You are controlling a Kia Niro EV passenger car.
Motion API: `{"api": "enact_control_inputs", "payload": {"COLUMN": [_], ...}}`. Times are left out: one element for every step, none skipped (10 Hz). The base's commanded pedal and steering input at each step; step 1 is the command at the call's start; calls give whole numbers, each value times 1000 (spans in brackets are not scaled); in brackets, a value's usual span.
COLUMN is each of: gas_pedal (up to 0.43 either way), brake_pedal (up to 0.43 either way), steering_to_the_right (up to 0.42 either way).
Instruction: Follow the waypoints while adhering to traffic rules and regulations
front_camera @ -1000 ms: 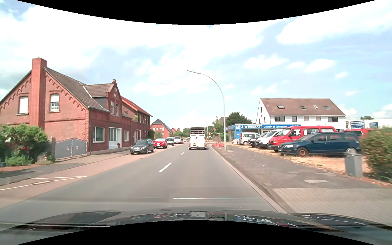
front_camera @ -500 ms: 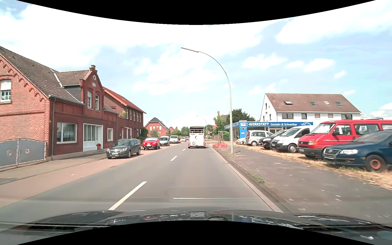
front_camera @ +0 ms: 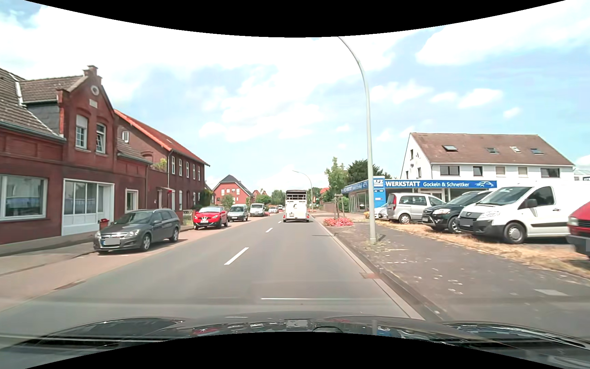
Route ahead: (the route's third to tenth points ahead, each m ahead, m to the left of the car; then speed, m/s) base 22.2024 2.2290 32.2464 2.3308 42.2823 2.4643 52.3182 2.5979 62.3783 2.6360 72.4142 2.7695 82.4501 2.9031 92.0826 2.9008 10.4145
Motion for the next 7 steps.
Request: {"api": "enact_control_inputs", "payload": {"gas_pedal": [150,150,150,150,150,150,150], "brake_pedal": [0,0,0,0,0,0,0], "steering_to_the_right": [-4,-4,-4,-3,0,0,0]}}
